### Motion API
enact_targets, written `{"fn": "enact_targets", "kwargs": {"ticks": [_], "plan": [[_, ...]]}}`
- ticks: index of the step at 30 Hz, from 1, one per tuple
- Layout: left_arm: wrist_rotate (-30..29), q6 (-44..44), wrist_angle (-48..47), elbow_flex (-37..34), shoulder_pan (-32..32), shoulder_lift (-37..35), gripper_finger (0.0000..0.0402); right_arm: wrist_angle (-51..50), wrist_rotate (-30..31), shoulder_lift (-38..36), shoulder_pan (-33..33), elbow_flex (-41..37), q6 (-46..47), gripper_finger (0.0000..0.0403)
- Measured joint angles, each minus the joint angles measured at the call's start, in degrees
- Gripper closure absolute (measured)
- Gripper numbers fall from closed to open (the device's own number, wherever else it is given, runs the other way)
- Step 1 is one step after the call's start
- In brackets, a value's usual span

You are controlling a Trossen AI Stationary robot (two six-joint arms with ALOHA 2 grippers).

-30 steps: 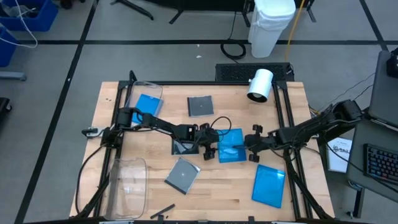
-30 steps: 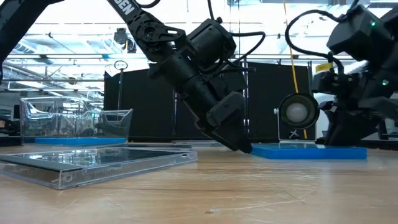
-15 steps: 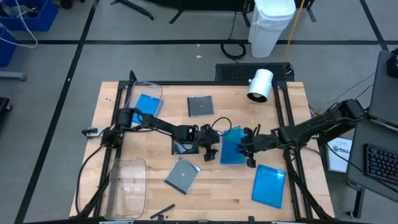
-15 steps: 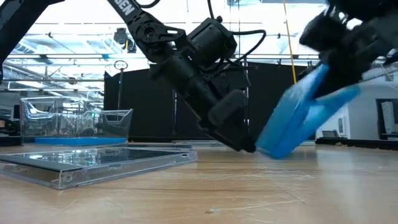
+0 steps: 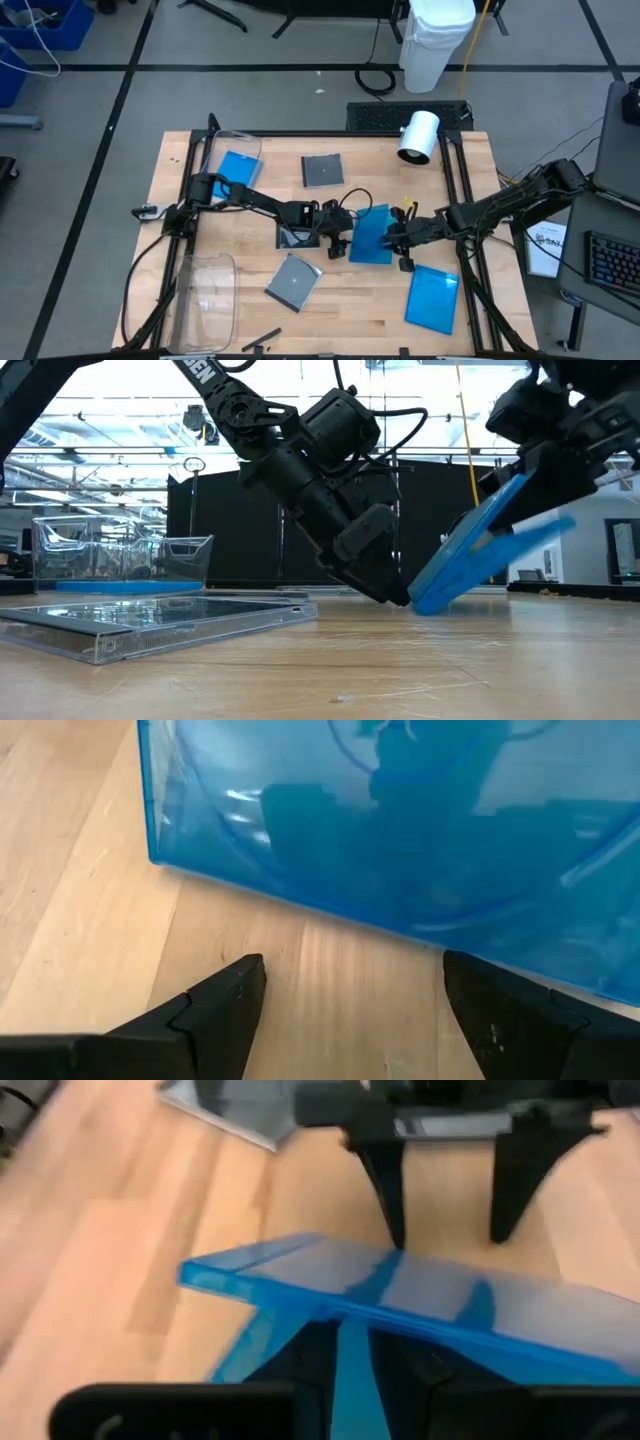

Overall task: Pick & place jewel cases by type
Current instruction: Put the top blue CD case into the top transparent bin

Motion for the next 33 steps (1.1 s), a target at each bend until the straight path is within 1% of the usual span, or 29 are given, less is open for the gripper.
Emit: {"fn": "enact_targets", "kwargs": {"ticks": [3, 7, 11, 15, 19, 24, 33], "plan": [[-0.01, 0.02, -0.01, 0.00, 0.00, 0.00, 0.0094, 1.34, -1.08, -0.07, 0.04, 0.00, 1.18, 0.0315], [-0.02, 0.05, -0.04, 0.02, 0.02, 0.00, 0.0094, 1.77, -1.06, -0.04, 0.04, 0.00, 2.19, 0.0262], [-0.04, 0.07, -0.04, 0.02, 0.00, 0.00, 0.0094, 5.02, -1.08, -0.04, 0.04, -0.02, 3.57, 0.0208], [-0.10, 0.11, -0.02, 0.02, 0.00, 0.00, 0.0094, 9.08, -1.14, -0.04, 0.02, -0.02, 3.55, 0.0173], [-0.14, 0.09, 0.10, 0.01, 0.00, 0.00, 0.0094, 11.19, -0.88, -0.07, -0.09, -0.02, 3.15, 0.0164], [-0.14, 0.09, 0.14, 0.00, 0.00, 0.00, 0.0094, 11.76, -0.72, -0.05, -0.92, -0.02, 2.46, 0.0172], [-0.14, 0.09, 0.21, 0.00, 0.04, 0.00, 0.0094, 18.84, -0.94, -0.04, -4.66, -0.04, -0.32, 0.0181]]}}
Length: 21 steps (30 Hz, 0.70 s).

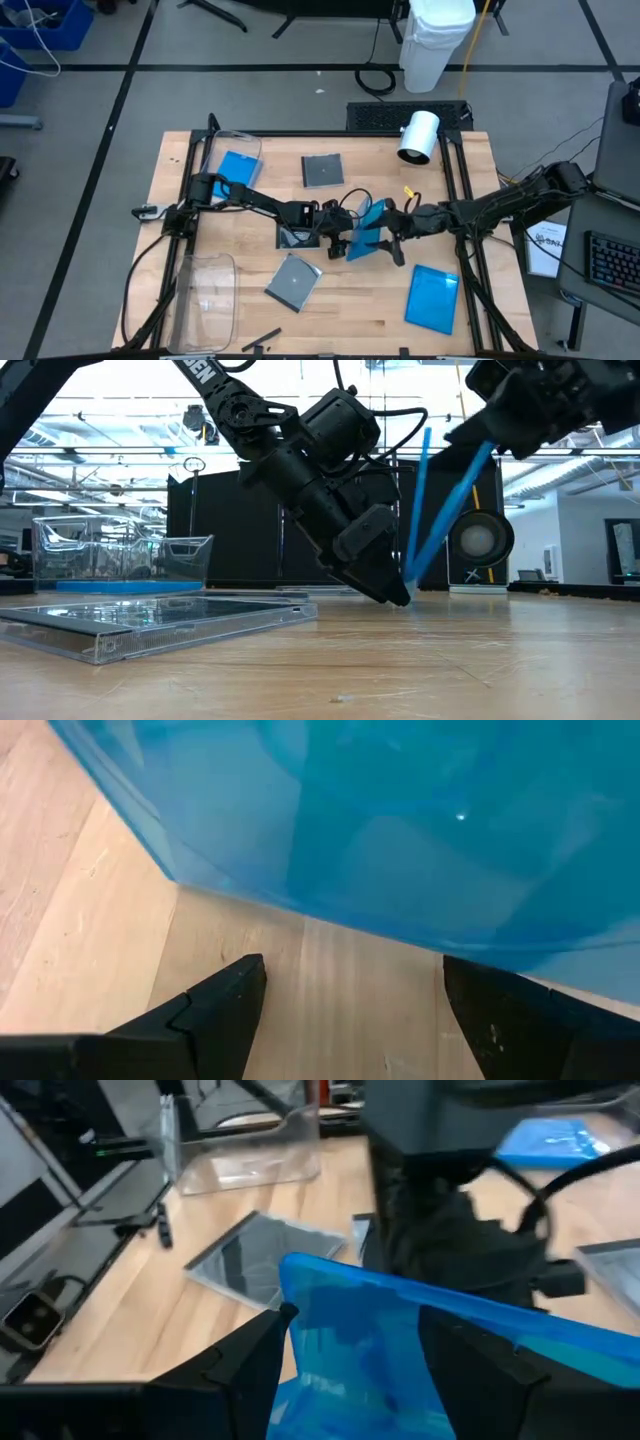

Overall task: Pick & place jewel cases by type
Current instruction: Put the top blue CD case into the top transparent bin

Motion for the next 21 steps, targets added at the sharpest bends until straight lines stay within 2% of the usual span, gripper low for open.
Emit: {"fn": "enact_targets", "kwargs": {"ticks": [5, 12, 16, 21], "plan": [[-0.09, 0.00, 0.90, -0.02, 0.00, 0.00, 0.0094, 0.36, -0.01, 2.97, -2.82, 0.00, 0.25, 0.0181], [-0.12, 1.09, 3.04, -0.07, 0.00, 0.02, 0.0094, 6.38, 0.29, 11.15, -3.52, 0.02, -0.32, 0.0181], [0.02, 1.20, 3.78, -0.13, 0.00, 0.07, 0.0094, 11.38, -5.43, 15.28, -3.45, -0.09, 1.19, 0.0181], [0.00, 1.06, 3.86, -0.10, -0.02, 0.00, 0.0094, 15.82, -10.83, 16.70, -3.00, -0.12, 4.10, 0.0181]]}}
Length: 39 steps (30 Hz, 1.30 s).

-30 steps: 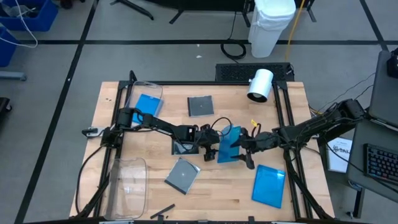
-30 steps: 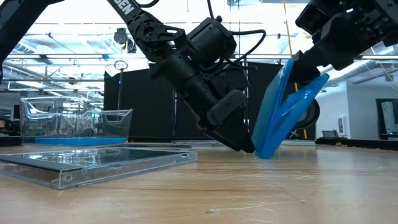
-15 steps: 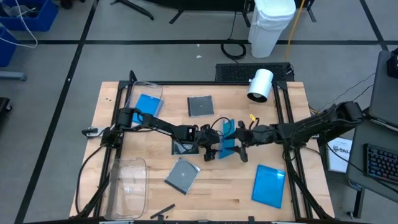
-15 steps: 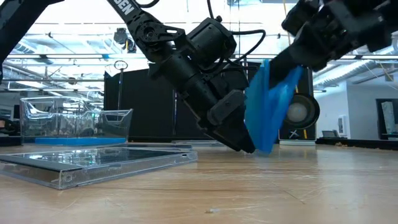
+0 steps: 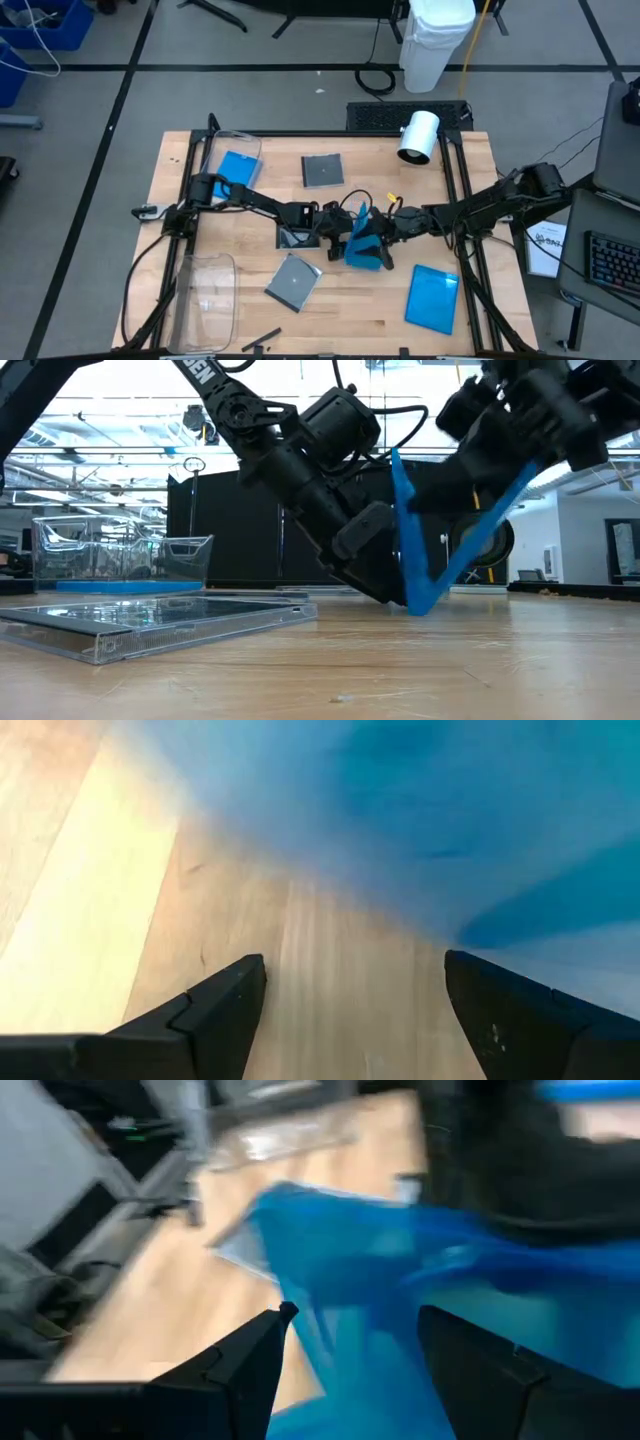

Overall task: Pick & place jewel cases by type
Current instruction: Put the top blue CD case into the top transparent bin

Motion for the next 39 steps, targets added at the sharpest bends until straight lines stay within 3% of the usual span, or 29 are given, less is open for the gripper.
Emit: {"fn": "enact_targets", "kwargs": {"ticks": [14, 25, 35, 39], "plan": [[-0.05, 0.01, -0.03, 0.08, 0.00, 0.02, 0.0094, 1.07, -1.35, -8.51, 4.30, 4.89, -2.61, 0.0181], [-0.02, -0.04, 1.07, 0.06, 0.02, 0.04, 0.0094, -2.40, -1.03, -9.86, 2.16, 8.64, -5.65, 0.0181], [-0.11, 0.08, -1.37, 0.08, 0.00, 0.00, 0.0094, -20.06, -2.42, -10.78, 5.76, 8.62, -5.26, 0.0181], [-0.51, 0.10, -1.37, 0.08, 0.00, 0.00, 0.0094, -22.77, 2.19, -10.50, 11.20, 8.60, -3.49, 0.0181]]}}
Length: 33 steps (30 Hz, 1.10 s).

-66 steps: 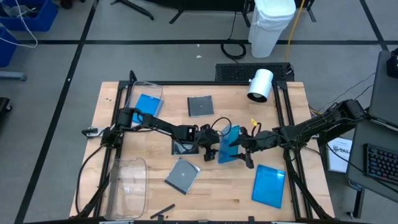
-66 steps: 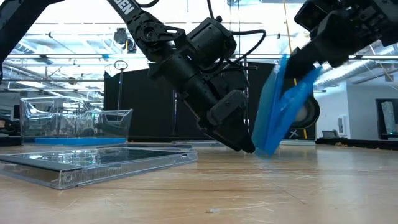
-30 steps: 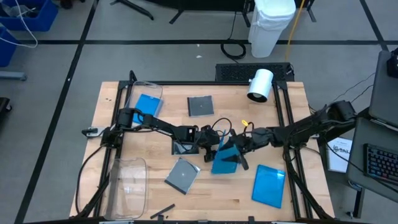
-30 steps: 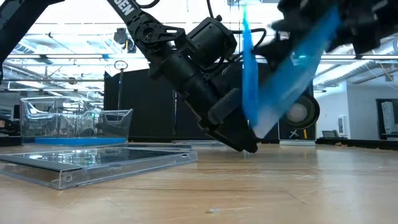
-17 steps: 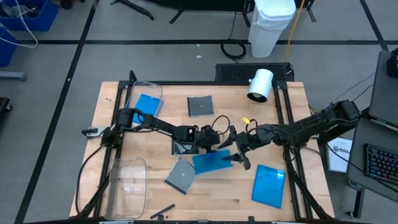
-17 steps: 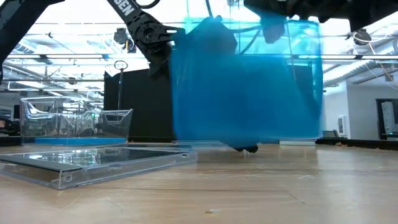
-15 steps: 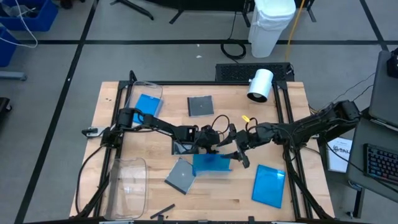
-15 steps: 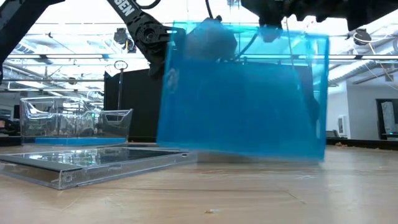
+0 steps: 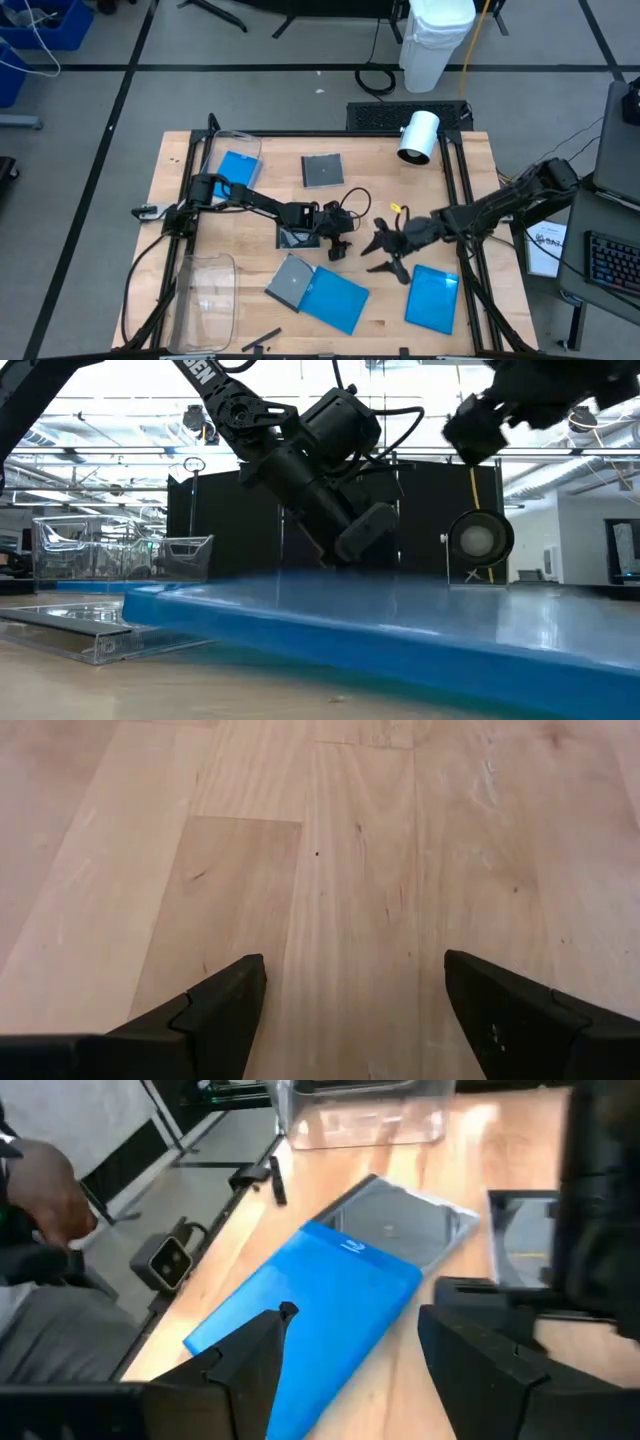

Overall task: Pick & place jewel cases by type
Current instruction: Put the top blue CD case into the top transparent bin

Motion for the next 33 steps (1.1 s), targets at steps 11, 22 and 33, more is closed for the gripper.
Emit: {"fn": "enact_targets", "kwargs": {"ticks": [11, 22, 33], "plan": [[-0.46, 11.71, -3.69, 0.09, -3.48, -1.14, 0.0094, 10.08, 18.44, 12.74, 18.74, 0.00, -3.34, 0.0181], [-23.42, 7.83, -31.97, 8.07, -16.58, -9.46, 0.0094, 19.42, 26.88, 30.26, 21.89, 2.12, -16.39, 0.0181], [-23.36, -8.98, -41.59, 11.45, -27.17, -8.68, 0.0094, 12.12, 26.96, 35.52, 21.93, 10.62, -23.23, 0.0181]]}}
